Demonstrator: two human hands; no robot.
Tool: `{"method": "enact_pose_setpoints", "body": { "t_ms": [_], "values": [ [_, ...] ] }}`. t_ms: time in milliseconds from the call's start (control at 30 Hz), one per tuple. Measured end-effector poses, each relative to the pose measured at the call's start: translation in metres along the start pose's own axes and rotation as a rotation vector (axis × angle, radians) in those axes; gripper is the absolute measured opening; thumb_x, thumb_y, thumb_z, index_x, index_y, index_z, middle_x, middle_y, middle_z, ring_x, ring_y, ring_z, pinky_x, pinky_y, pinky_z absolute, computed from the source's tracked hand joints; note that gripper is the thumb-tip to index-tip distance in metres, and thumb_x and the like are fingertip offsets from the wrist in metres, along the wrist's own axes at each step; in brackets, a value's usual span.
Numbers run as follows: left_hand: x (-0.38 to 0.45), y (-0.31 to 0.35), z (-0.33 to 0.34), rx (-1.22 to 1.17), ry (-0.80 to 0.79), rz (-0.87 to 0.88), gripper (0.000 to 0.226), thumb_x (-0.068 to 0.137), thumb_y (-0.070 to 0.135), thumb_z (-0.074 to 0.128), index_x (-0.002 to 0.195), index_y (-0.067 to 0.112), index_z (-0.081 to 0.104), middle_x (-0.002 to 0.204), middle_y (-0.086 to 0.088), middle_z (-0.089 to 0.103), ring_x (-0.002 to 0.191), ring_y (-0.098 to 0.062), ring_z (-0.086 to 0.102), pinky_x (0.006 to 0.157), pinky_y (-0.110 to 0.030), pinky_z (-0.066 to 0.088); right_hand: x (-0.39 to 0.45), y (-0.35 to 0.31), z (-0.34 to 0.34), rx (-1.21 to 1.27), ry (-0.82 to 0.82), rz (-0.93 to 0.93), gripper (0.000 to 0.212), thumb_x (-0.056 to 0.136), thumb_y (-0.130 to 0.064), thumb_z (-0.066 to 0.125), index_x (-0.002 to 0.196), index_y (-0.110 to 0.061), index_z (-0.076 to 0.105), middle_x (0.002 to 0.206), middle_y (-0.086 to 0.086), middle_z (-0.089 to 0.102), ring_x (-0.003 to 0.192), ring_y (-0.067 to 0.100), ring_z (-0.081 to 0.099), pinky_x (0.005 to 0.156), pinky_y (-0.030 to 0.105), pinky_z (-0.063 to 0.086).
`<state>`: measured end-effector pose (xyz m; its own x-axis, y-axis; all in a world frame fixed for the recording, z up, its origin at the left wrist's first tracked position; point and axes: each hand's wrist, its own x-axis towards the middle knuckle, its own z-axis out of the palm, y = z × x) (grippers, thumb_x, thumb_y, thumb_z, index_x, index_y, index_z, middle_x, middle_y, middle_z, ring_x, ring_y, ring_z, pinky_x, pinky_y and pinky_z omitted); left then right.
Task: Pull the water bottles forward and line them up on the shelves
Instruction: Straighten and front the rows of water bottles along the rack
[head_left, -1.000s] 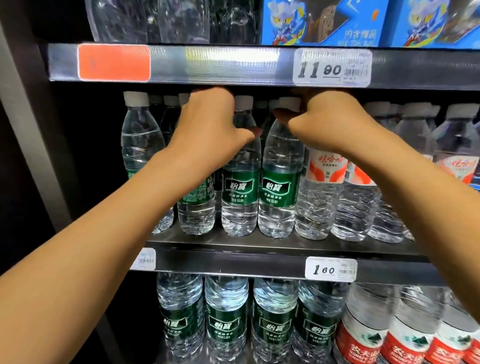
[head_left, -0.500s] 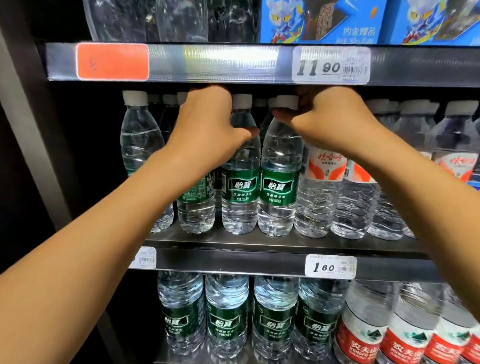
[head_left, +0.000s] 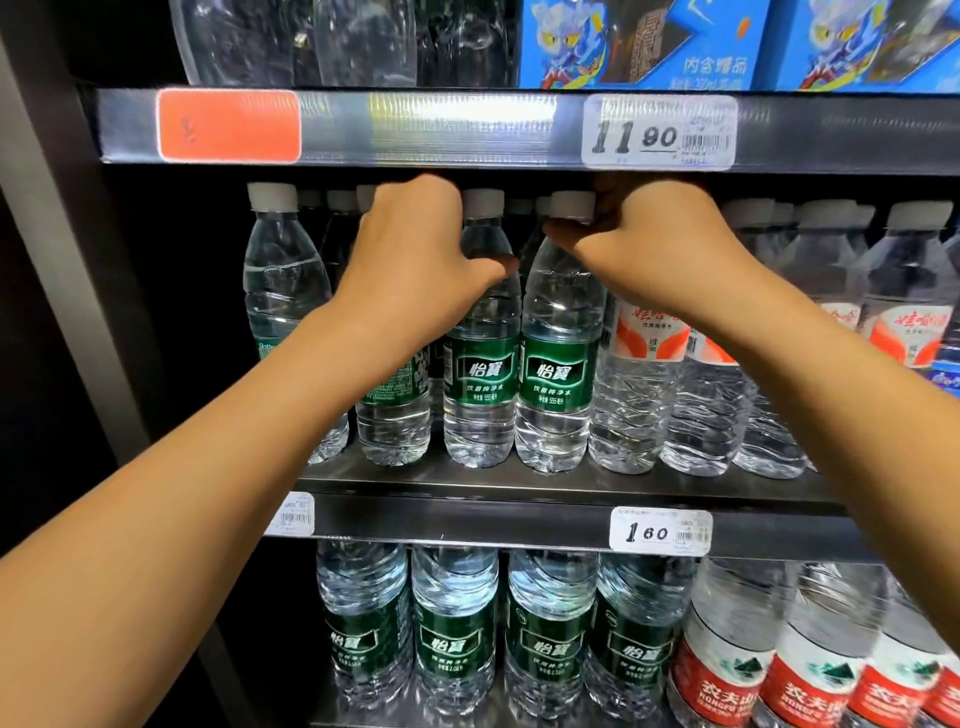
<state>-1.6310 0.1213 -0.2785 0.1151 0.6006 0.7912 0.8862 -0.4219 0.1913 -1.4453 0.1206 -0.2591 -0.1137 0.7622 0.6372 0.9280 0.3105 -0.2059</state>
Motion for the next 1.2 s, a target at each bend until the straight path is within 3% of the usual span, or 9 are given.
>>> {"method": "enact_pose_setpoints", "body": {
  "t_ms": [67, 167, 333, 467, 567, 633, 867, 1067, 1200],
  "values": [
    [-0.004, 0.001, 0.000, -0.007, 0.014, -0.009, 0.057, 0.076, 0.044, 0.078, 0.056, 0.004, 0.043, 0.052, -0.012, 0.047, 0.052, -0.025, 0.043, 0.044, -0.034, 0.031, -0.003, 0.001, 0.003, 0.012, 0.047, -0.019, 0.059, 0.094, -0.047, 0.055, 0.099, 0.009, 0.068, 0.092, 0.028, 0.069, 0.087, 0.040, 0.064, 0.069, 0.039, 0.052],
    [-0.007, 0.002, -0.002, -0.011, 0.034, -0.023, 0.061, 0.076, 0.040, 0.080, 0.053, 0.011, 0.031, 0.049, -0.005, 0.037, 0.049, -0.018, 0.033, 0.041, -0.030, 0.021, -0.009, -0.004, 0.003, -0.012, 0.080, -0.017, 0.056, 0.093, -0.044, 0.059, 0.068, 0.006, 0.056, 0.060, 0.025, 0.045, 0.057, 0.030, 0.043, 0.051, 0.034, 0.026],
    [-0.003, 0.002, -0.002, -0.021, -0.002, -0.025, 0.052, 0.077, 0.041, 0.080, 0.062, 0.002, 0.049, 0.062, -0.017, 0.058, 0.058, -0.026, 0.048, 0.045, -0.034, 0.033, -0.009, -0.008, 0.003, 0.015, 0.063, -0.029, 0.052, 0.094, -0.043, 0.060, 0.074, 0.005, 0.063, 0.062, 0.018, 0.051, 0.061, 0.032, 0.049, 0.054, 0.035, 0.033],
    [-0.017, 0.000, -0.007, -0.061, 0.063, -0.018, 0.057, 0.082, 0.049, 0.072, 0.059, 0.012, 0.034, 0.054, -0.004, 0.039, 0.053, -0.018, 0.034, 0.044, -0.032, 0.025, -0.014, -0.005, 0.006, -0.005, 0.138, -0.062, 0.050, 0.094, -0.038, 0.059, 0.066, 0.003, 0.057, 0.057, 0.016, 0.051, 0.056, 0.029, 0.047, 0.053, 0.035, 0.034],
    [-0.035, -0.020, -0.014, -0.295, 0.119, -0.018, 0.040, 0.083, 0.045, 0.070, 0.082, 0.006, 0.060, 0.075, -0.008, 0.066, 0.074, -0.024, 0.064, 0.067, -0.042, 0.055, -0.031, -0.001, 0.012, 0.011, 0.279, -0.076, 0.044, 0.093, -0.036, 0.062, 0.068, -0.006, 0.040, 0.063, 0.005, 0.042, 0.064, 0.023, 0.035, 0.058, 0.033, 0.018],
    [-0.049, -0.038, -0.025, -0.512, 0.224, -0.052, 0.024, 0.085, 0.030, 0.072, 0.098, 0.009, 0.067, 0.091, 0.000, 0.073, 0.086, -0.012, 0.071, 0.079, -0.036, 0.059, -0.042, -0.002, 0.018, 0.031, 0.403, -0.116, 0.034, 0.093, -0.034, 0.062, 0.084, -0.007, 0.042, 0.082, 0.005, 0.039, 0.078, 0.021, 0.032, 0.061, 0.025, 0.013],
    [-0.067, -0.094, -0.054, -0.182, 0.325, -0.146, 0.034, 0.086, 0.031, 0.067, 0.112, 0.009, 0.062, 0.107, -0.006, 0.064, 0.097, -0.018, 0.063, 0.086, -0.036, 0.053, -0.050, -0.063, 0.039, 0.194, 0.372, -0.288, 0.042, 0.090, -0.038, 0.067, 0.115, -0.005, 0.055, 0.098, 0.002, 0.040, 0.086, 0.015, 0.037, 0.069, 0.023, 0.024],
    [-0.056, -0.101, -0.055, -0.016, 0.169, -0.239, 0.041, 0.088, 0.039, 0.068, 0.091, 0.011, 0.038, 0.090, -0.006, 0.043, 0.077, -0.022, 0.041, 0.052, -0.022, 0.025, -0.028, -0.110, 0.055, 0.113, 0.288, -0.222, 0.051, 0.085, -0.056, 0.066, 0.092, -0.017, 0.034, 0.091, 0.004, 0.036, 0.082, 0.021, 0.034, 0.070, 0.032, 0.029],
    [-0.044, -0.104, -0.050, -0.068, 0.142, -0.315, 0.044, 0.084, 0.040, 0.071, 0.088, 0.011, 0.039, 0.091, -0.008, 0.048, 0.080, -0.022, 0.041, 0.055, -0.028, 0.019, -0.010, -0.127, 0.061, 0.000, 0.251, -0.152, 0.061, 0.082, -0.065, 0.064, 0.073, -0.011, 0.036, 0.075, 0.001, 0.038, 0.073, 0.025, 0.038, 0.060, 0.031, 0.031]
  ]
}}
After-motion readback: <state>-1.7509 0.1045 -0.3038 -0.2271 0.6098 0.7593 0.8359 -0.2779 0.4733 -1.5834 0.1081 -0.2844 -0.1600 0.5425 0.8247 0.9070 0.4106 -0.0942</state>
